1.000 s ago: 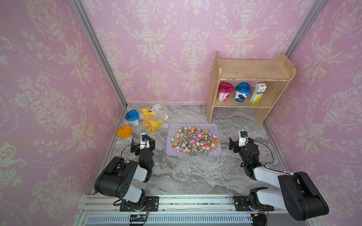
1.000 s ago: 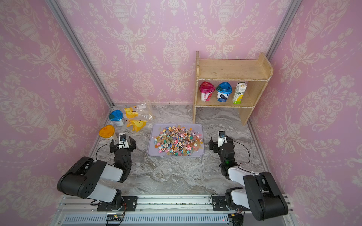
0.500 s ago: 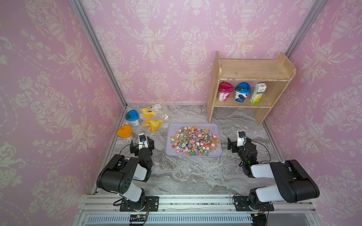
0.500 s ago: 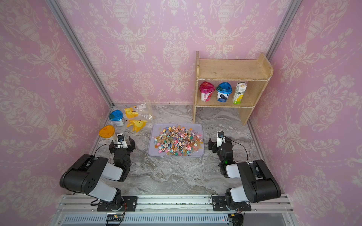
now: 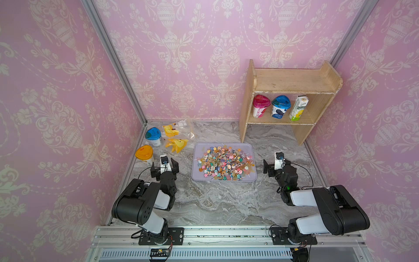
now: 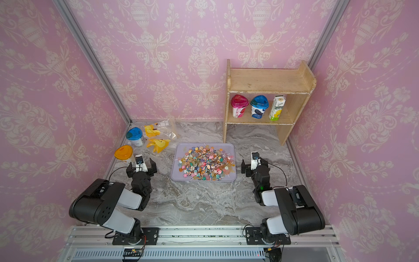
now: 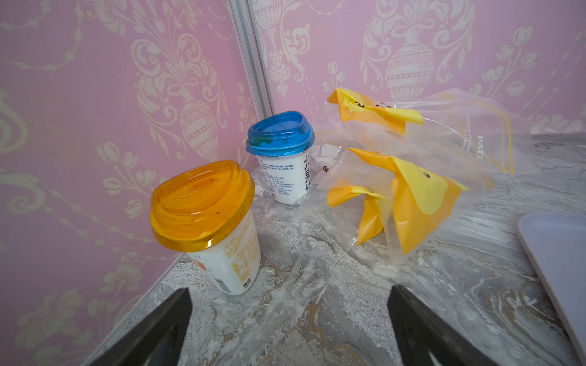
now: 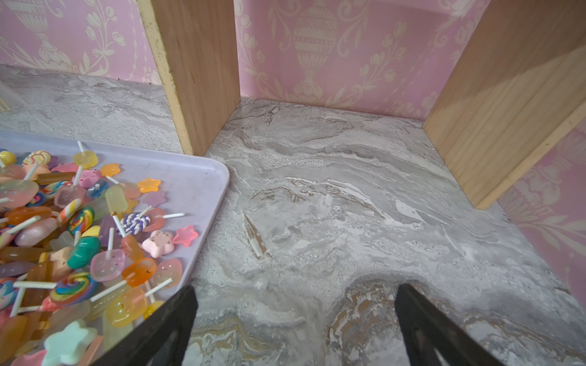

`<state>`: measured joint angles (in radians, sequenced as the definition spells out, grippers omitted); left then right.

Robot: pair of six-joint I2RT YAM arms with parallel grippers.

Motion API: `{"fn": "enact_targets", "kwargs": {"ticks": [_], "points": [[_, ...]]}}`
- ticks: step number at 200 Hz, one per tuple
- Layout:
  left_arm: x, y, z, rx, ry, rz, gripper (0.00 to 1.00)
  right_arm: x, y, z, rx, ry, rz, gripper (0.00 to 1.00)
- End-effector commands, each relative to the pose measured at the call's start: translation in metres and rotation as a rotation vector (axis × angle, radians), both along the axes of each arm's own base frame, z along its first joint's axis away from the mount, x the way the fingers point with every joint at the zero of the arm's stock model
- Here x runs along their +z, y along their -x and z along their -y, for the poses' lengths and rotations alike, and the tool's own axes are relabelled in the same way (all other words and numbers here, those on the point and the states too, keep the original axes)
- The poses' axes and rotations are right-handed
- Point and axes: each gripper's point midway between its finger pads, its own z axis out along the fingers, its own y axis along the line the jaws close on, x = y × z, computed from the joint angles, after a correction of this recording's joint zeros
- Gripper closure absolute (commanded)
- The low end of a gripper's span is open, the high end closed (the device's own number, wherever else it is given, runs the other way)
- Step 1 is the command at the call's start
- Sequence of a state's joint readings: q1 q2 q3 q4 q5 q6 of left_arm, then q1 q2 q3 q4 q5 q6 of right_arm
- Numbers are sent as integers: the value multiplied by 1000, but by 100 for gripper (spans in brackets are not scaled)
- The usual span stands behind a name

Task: Pour candies out of the ziploc bag
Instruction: Reset both arms

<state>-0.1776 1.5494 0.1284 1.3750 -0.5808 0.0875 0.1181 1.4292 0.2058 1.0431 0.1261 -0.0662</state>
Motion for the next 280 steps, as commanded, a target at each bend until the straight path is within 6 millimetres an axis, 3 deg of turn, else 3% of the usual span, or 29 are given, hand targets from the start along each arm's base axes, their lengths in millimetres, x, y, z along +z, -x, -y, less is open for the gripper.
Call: {"fn": "enact_targets", "kwargs": {"ticks": [1,90,136,164,280], "points": [[2,0,0,-15,29,22,1,9,-5,-2,4,-19,29,0],[-1,-3,2,-22,34,14,1,7,-9,-3,22,-30,3,0],[5,0,0,-13,34,33,1,24,-22,-7,42,-25,-99,0],[-1,-5,5,-41,30,11,1,10,-22,-16,99,-21,-93,0],[-9,-15,13,-87,11,-22,1,-8,-35,8,21,-111,-141,0]]}}
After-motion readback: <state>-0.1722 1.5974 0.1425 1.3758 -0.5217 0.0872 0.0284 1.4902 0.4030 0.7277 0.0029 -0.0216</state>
